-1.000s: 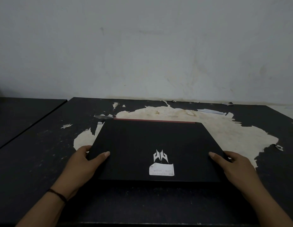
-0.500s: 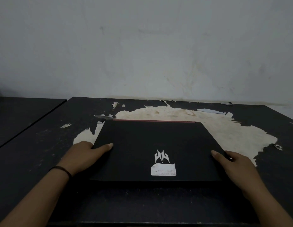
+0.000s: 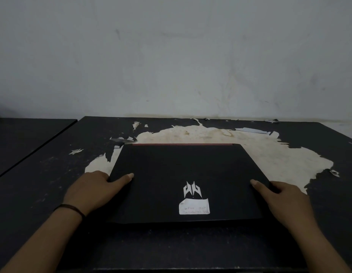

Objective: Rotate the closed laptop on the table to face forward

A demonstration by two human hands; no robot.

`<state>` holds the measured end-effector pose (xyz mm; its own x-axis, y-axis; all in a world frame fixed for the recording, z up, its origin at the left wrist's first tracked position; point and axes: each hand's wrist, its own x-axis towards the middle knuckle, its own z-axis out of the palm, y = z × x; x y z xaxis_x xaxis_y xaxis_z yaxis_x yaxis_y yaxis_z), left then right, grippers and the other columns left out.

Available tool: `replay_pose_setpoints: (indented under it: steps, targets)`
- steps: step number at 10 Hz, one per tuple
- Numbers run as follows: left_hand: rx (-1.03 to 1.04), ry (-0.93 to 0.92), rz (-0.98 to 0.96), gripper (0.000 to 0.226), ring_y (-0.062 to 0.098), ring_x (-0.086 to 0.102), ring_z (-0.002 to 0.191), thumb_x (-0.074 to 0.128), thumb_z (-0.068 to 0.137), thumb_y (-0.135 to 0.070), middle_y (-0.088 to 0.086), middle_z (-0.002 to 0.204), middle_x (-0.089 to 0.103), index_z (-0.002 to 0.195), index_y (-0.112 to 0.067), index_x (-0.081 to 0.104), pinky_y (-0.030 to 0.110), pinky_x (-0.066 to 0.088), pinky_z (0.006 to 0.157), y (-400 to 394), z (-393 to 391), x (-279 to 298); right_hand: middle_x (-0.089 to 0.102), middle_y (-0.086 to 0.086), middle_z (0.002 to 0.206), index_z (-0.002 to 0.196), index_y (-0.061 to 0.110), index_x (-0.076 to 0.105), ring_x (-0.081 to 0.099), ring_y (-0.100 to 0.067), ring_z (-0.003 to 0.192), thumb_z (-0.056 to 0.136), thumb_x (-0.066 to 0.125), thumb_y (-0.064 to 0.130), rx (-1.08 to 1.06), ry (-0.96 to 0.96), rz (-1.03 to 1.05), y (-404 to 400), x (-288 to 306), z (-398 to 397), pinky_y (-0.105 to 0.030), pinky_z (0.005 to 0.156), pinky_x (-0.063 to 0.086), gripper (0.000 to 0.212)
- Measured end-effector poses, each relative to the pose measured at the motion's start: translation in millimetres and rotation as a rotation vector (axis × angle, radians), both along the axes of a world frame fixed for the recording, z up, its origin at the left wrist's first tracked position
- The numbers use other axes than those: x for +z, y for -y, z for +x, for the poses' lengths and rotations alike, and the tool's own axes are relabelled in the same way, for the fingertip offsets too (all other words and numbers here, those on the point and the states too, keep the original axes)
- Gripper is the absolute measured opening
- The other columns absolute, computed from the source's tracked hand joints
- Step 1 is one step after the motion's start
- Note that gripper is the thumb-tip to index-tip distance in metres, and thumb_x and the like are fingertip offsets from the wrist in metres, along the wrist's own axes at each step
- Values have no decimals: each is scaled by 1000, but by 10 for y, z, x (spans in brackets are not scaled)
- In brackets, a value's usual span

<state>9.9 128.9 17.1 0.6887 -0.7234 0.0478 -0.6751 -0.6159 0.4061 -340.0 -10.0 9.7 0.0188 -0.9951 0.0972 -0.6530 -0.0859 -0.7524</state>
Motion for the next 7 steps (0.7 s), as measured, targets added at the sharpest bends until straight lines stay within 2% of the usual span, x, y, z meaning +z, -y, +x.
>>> replay_pose_setpoints:
  steps: [2,3,4,5,6,7]
  targets:
    - [21,99,84,79,17,60,68,29,71,-83,3,69,64,62,-12,63,29,46,65,38,-84,-3,64,-11,65,67,5,63,59,-22,60,82,52,59,-64,-203,-20,52,-19,66,-29,48,39,58]
    - [15,139,121,81,16,61,69,23,74,-82,2,69,63,62,-13,65,30,49,71,47,-122,-14,57,-8,66,61,6,57,56,-23,65,84,50,58,-101,-378,-137,57,-70,89,-31,52,41,58]
    - [-9,162,157,78,15,59,70,22,78,-78,-1,69,61,66,-14,64,29,45,69,70,-134,5,49,-8,77,75,9,64,53,-29,84,86,48,55,-85,-532,-233,46,-42,147,-32,62,38,50]
    - [-29,216,130,68,18,54,75,30,76,-78,-2,77,54,78,-16,58,30,41,69,98,-85,55,58,-11,91,94,10,66,56,-28,90,87,42,58,-89,-632,-164,68,23,181,-33,66,44,54]
    - [-12,290,-4,51,23,51,74,43,79,-68,2,77,53,71,-19,50,31,39,66,224,72,92,59,-12,102,105,12,64,54,-29,98,90,39,55,-93,-731,-159,50,82,207,-37,78,46,51]
    - [-21,193,-296,34,32,60,80,54,86,-41,13,82,66,74,-11,62,32,42,68,419,270,93,59,-12,108,115,14,62,52,-29,103,92,38,50,-76,-739,-273,23,152,295,-39,84,43,48]
